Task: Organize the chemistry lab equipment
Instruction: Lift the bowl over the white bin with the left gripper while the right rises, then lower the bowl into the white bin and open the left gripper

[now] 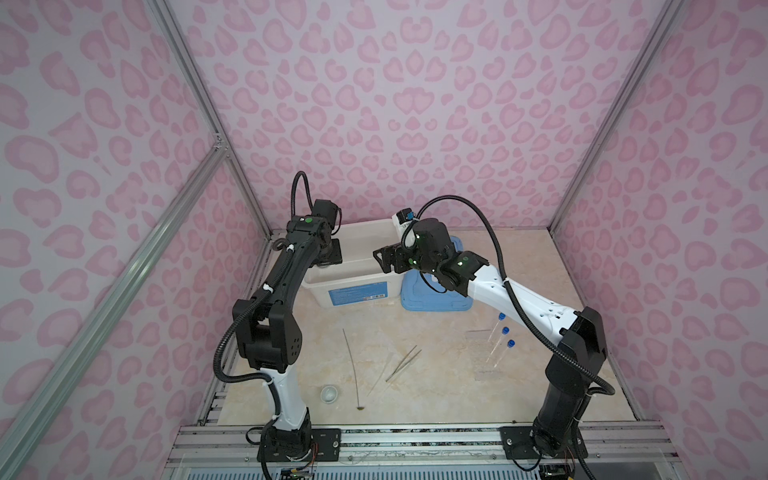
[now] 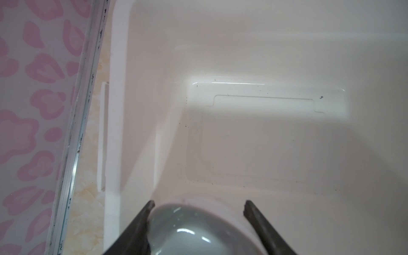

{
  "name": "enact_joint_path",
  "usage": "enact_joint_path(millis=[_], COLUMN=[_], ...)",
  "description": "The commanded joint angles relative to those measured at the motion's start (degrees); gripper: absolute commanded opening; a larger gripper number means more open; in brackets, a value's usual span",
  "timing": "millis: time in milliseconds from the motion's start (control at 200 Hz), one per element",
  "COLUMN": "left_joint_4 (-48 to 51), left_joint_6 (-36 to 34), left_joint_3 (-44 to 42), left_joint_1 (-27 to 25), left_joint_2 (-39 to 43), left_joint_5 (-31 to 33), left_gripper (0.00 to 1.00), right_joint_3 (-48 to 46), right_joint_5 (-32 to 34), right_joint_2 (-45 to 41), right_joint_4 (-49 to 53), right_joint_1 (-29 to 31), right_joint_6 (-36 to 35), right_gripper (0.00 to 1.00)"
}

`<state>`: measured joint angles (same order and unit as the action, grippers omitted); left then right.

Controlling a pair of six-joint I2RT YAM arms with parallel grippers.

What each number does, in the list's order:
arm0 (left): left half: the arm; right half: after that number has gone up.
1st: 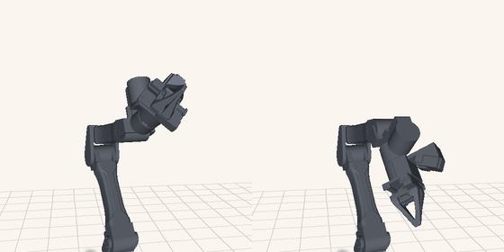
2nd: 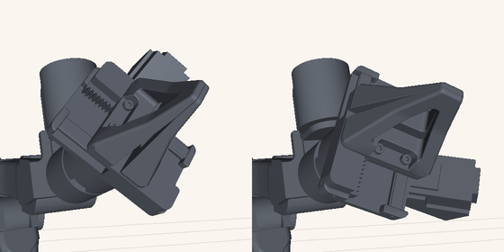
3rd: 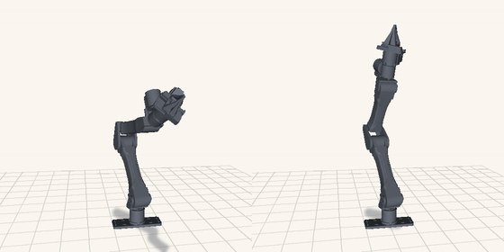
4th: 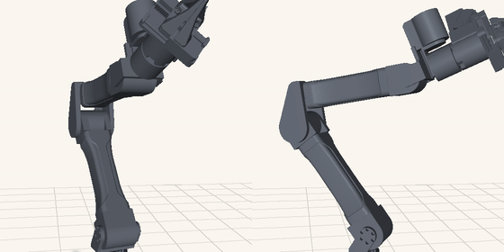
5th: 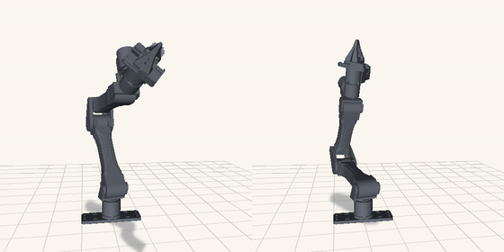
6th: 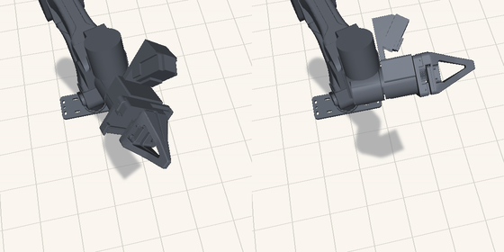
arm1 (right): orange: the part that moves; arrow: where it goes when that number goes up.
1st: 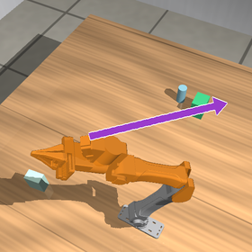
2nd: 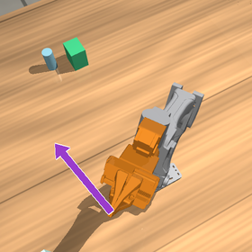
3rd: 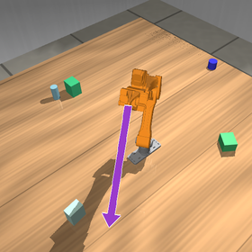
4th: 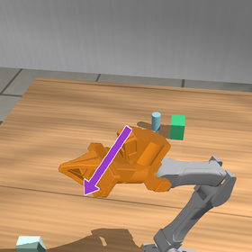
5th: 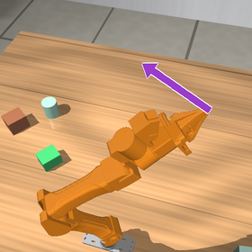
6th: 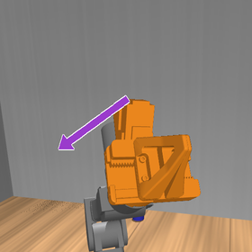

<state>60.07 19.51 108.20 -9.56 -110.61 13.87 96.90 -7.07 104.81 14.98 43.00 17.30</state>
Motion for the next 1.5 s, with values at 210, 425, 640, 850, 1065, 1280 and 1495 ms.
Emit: enact_joint_path(millis=[210,425,640,850,1065,1280,1495], left_joint_4=[-2.4,-3.5,-5.5,-6.9,-7.3,-8.9,-9.8], left_joint_6=[0.4,0.5,0.8,1.3,1.7,1.8,1.8], left_joint_3=[-1.4,-2.5,-4.4,-5.1,-5.6,-6.8,-8.1], left_joint_1=[0.5,0.6,0.6,0.4,0.4,0.4,0.3], left_joint_2=[-7.1,-10.0,-12.3,-14.4,-16.4,-17.5,-17.9], left_joint_5=[1.4,2.3,1.9,0.6,0.2,0.2,0.0], left_gripper=[0.58,0.57,0.56,0.56,0.57,0.59,0.63], right_joint_3=[2.6,6.2,7.6,9.4,9.4,9.1,8.2], right_joint_5=[-0.7,-0.7,0.0,-1.2,-1.5,-1.2,-1.1], right_joint_2=[4.4,7.8,9.7,11.6,12.0,12.0,11.6], right_joint_4=[3.5,6.1,6.5,7.0,6.6,6.4,6.2], right_joint_1=[0.9,2.3,3.2,3.8,3.9,3.9,3.9], right_joint_6=[-4.2,-6.0,-7.0,-6.9,-6.4,-6.0,-5.9], right_gripper=[0.94,0.94,0.93,0.93,0.94,0.93,0.93])
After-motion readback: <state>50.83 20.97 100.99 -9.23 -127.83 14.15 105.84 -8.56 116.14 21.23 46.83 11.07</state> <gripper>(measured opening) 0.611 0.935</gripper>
